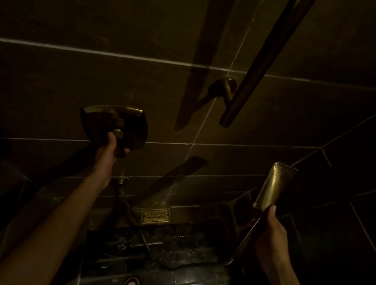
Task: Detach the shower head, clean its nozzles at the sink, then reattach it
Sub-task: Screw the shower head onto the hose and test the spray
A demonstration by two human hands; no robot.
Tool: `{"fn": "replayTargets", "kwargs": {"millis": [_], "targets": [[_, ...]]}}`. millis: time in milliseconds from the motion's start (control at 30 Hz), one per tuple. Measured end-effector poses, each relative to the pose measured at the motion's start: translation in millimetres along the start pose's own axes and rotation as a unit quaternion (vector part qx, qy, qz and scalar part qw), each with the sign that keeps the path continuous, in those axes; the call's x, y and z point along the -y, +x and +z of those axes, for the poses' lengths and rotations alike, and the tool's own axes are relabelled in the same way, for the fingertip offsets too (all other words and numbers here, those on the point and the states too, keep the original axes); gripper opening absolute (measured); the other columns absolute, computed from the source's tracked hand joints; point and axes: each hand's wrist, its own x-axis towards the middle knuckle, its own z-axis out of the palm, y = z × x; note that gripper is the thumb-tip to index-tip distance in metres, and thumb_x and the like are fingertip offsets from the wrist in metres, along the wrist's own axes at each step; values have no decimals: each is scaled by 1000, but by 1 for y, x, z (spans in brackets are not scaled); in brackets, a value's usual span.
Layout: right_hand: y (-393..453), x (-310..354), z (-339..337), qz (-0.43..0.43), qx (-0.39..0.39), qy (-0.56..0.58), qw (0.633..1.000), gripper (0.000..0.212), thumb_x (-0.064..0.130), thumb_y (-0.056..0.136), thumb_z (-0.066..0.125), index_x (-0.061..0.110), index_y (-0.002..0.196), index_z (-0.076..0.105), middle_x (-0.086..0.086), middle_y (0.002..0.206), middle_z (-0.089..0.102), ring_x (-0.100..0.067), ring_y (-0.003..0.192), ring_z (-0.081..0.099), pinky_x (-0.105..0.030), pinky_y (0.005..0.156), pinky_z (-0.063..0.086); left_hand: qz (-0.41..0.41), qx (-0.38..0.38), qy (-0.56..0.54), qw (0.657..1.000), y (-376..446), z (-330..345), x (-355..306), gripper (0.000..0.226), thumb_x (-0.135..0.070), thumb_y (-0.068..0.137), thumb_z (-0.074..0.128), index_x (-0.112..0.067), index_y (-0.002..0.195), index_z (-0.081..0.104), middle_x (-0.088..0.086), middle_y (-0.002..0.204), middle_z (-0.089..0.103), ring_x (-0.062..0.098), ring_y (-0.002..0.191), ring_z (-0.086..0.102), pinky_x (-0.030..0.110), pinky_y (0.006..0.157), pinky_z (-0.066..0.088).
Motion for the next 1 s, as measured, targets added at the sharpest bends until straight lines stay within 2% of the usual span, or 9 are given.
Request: {"fn": "replayTargets", "kwargs": {"millis": [67,167,267,333,433,633,767,867,1000], "targets": [[2,-2,-6,7,3,29,1000,55,52,95,48,4,118,64,-3,84,69,-22,83,59,-38,78,46,0,6,-5,1000,2,1,0,70,-63,91,43,-15,141,43,-1,106,66,22,129,50,43,118,24],[6,-5,-15,11,6,42,999,59,53,94,48,4,123,61,-2,88,69,-21,85,60,-38,79,47,11,20,6,1000,-2,3,-1,68,-57,96,38,-11,145,38,7,121,62,22,130,49,40,118,26],[10,-8,-19,22,-3,31,999,65,60,90,51,5,123,63,-4,86,64,-21,78,57,-37,72,48,9,22,27,999,-4,2,-4,68,-58,96,36,-11,145,37,7,122,61,22,131,49,39,118,26],[11,-9,-20,27,-10,25,999,64,60,92,49,5,121,64,-5,85,61,-20,77,55,-36,70,47,5,22,40,999,-5,2,-8,68,-58,96,36,-12,146,36,11,131,59,21,126,53,35,115,28],[12,-8,-25,17,-8,37,999,58,55,96,45,5,121,63,-7,89,60,-20,82,56,-36,76,46,6,30,63,998,-9,5,-12,70,-59,96,34,-12,148,33,15,140,53,21,124,54,30,105,33],[18,-16,-33,20,-15,47,999,66,58,87,52,4,123,62,-8,89,63,-23,85,58,-43,84,47,-5,35,106,994,-11,5,-24,74,-63,95,29,-14,150,28,20,144,48,28,127,53,37,108,33],[17,-16,-36,18,-25,45,998,65,59,86,52,8,124,62,-9,94,63,-26,92,56,-48,93,44,-14,40,106,993,-11,5,-27,73,-62,95,31,-15,150,30,18,144,48,29,127,52,37,103,35],[19,-17,-43,27,-25,46,998,67,63,84,57,9,124,64,-11,98,61,-31,96,55,-52,100,42,-17,34,111,993,-10,3,-26,75,-66,93,31,-16,149,31,19,141,52,28,126,54,39,109,33],[21,-21,-51,38,-25,51,998,64,57,90,52,4,124,61,-10,88,58,-25,80,55,-44,82,46,-28,31,117,992,-9,0,-27,77,-69,91,30,-17,148,33,20,138,55,27,126,53,41,113,30]]}}
